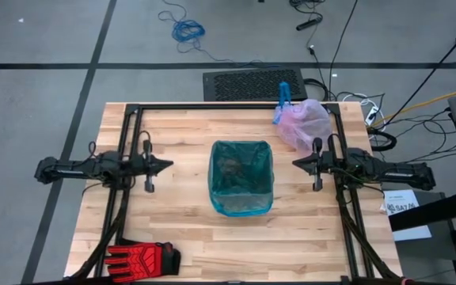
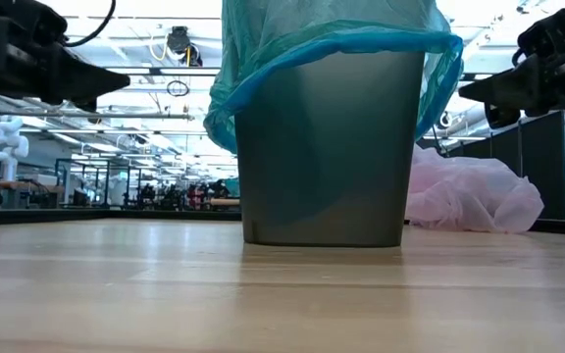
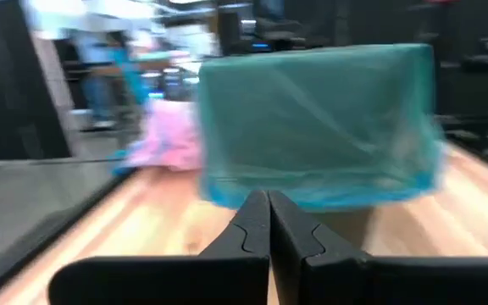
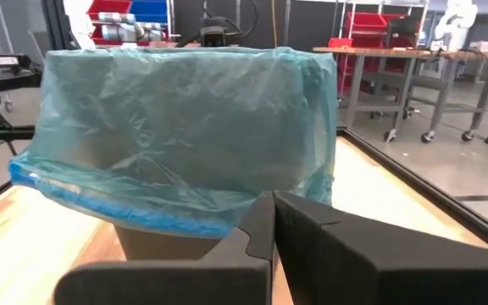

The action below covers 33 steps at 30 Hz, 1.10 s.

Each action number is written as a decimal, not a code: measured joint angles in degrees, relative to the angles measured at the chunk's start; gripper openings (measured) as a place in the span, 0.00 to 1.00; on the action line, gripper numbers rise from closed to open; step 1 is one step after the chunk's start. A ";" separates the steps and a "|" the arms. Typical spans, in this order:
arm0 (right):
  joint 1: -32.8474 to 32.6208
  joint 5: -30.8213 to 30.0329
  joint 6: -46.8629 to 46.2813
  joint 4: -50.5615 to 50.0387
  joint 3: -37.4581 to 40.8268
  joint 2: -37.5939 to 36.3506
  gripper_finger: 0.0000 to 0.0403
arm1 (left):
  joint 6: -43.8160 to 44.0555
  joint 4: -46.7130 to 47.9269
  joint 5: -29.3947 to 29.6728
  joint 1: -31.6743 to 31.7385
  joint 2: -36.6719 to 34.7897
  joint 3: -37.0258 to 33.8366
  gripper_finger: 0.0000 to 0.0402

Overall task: Place trash/remove bag and relplace
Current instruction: Return to Home Position

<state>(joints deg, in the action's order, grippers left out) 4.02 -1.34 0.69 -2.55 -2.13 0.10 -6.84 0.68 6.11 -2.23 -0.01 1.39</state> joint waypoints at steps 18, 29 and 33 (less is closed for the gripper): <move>0.03 -3.21 2.25 0.61 -0.02 1.36 0.00 | 9.25 -0.66 6.04 -0.32 0.43 -0.07 0.00; 0.03 -3.17 3.02 0.59 -0.02 1.36 0.00 | -1.31 -0.64 6.16 -0.32 0.76 -0.07 0.00; 0.03 -3.13 3.02 0.59 -0.02 1.36 0.00 | -1.13 -0.64 6.16 -0.32 0.76 -0.07 0.00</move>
<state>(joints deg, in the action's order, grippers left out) 4.05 -4.47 3.70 -1.96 -2.15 1.45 -7.97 0.03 12.27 -2.55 0.75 1.32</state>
